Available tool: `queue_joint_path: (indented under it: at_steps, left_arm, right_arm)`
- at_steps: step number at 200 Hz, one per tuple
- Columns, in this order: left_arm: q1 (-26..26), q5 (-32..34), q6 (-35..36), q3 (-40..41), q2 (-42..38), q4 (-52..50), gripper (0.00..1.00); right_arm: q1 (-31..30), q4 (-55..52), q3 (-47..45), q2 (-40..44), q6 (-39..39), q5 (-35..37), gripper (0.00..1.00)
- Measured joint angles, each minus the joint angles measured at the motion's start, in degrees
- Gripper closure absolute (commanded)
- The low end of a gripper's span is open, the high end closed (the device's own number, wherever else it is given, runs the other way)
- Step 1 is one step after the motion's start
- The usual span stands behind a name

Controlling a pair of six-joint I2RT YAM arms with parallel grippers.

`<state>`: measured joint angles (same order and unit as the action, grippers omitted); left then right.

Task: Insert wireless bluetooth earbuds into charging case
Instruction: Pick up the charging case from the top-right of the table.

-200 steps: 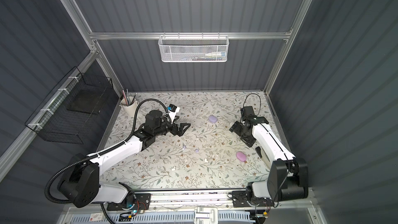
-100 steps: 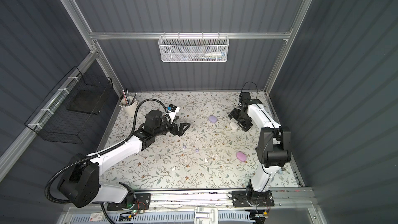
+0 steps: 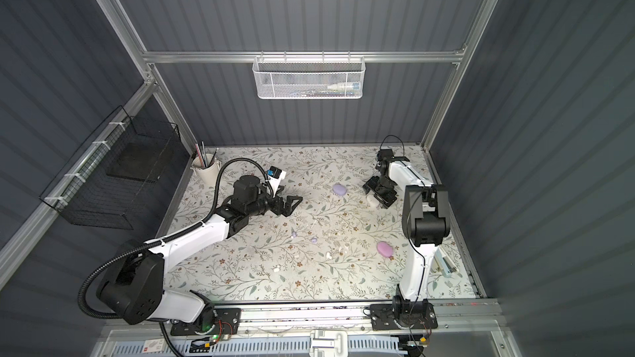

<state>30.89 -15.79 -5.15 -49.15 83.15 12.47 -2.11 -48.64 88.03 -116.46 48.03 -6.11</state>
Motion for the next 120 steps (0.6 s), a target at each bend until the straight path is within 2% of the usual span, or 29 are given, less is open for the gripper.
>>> queue_joint_path:
  at_steps: [120]
  left_arm:
    - [-0.26, -0.02, -1.09, -2.49, 3.67, 0.57, 0.00]
  right_arm:
    - [0.68, 0.31, 1.88, -3.17, 1.55, -2.99, 0.24]
